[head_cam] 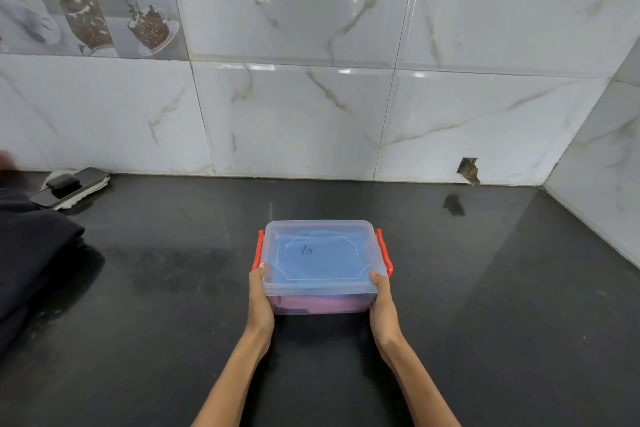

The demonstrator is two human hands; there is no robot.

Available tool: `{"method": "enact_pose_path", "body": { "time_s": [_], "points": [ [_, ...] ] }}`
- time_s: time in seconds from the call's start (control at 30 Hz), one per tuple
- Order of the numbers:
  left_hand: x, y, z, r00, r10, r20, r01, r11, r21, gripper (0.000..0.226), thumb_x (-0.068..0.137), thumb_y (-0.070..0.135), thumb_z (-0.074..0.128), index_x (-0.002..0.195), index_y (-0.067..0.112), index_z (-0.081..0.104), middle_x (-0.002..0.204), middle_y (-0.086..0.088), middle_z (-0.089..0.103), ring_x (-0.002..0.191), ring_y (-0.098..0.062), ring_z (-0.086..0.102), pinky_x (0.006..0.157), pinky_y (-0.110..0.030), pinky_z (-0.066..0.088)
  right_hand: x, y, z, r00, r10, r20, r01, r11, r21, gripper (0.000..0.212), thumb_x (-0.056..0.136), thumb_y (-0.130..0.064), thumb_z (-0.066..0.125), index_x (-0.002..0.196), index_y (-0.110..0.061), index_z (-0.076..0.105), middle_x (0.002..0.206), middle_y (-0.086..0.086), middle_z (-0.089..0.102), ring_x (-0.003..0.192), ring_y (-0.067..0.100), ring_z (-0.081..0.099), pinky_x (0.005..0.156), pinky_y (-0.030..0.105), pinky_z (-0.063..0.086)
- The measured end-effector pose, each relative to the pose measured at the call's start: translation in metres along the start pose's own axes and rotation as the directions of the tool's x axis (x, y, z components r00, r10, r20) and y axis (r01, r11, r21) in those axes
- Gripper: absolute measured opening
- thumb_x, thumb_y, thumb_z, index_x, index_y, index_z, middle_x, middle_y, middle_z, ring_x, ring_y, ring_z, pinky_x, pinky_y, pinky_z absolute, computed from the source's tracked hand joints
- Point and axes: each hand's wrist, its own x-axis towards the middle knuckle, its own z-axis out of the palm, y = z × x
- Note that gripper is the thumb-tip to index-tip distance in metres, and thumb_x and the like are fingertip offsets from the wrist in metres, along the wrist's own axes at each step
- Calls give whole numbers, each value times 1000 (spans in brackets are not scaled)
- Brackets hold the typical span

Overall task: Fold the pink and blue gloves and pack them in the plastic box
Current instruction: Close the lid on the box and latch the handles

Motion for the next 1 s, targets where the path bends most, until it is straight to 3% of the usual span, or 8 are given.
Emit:
{"method": "enact_pose_path", "body": {
  "time_s": [0.17,0.4,0.63,0.73,0.83,0.93,1.0],
  "points": [
    [6,0,16,999,-7,42,9,1000,-25,47,91,43,30,84,28,74,90,-5,76,84,-22,71,71,-36,57,-6,-5,-12,1000,-1,-23,1,1000,-3,68,66,-65,46,125,-31,53,128,-7,61,123,15,51,114,43,30],
    [8,-17,76,967,-64,245,47,996,75,46,95,37,28,91,27,73,95,-7,76,92,-28,70,79,-44,55,-25,-14,-66,973,-17,-229,30,998,51,74,63,-70,49,125,-32,53,123,-5,64,118,17,55,111,46,35],
    [-1,-35,152,882,-168,440,85,976,201,47,85,53,31,81,32,73,86,0,76,80,-17,72,63,-30,56,-58,-23,-119,898,-53,-437,100,991,85,79,63,-68,50,132,-30,49,127,-6,62,122,16,52,113,44,32],
    [-6,-39,182,836,-246,490,121,954,273,50,84,58,31,87,32,73,95,-1,76,91,-21,71,78,-38,57,-69,-25,-134,843,-52,-535,114,990,82,71,77,-65,47,138,-31,40,135,-5,54,126,17,47,115,44,29],
    [-9,-42,207,818,-319,479,166,927,335,50,88,56,30,95,30,72,100,-2,75,99,-25,67,92,-44,51,-78,-25,-140,770,-56,-635,139,987,81,54,89,-58,41,139,-37,35,139,-7,49,124,14,44,112,38,30],
    [-15,-39,232,841,-379,386,219,891,399,51,91,55,34,114,21,64,109,-3,68,102,-21,61,85,-35,49,-83,-26,-133,694,-68,-717,172,982,73,69,80,-69,38,142,-41,26,140,-12,43,125,12,40,108,35,29],
    [-22,-38,246,879,-343,332,197,894,402,47,92,49,39,125,19,55,116,-1,61,105,-19,56,82,-32,43,-84,-24,-123,655,-67,-753,183,981,71,76,74,-74,36,143,-43,20,142,-14,37,131,13,36,110,37,27]
  ]
}}
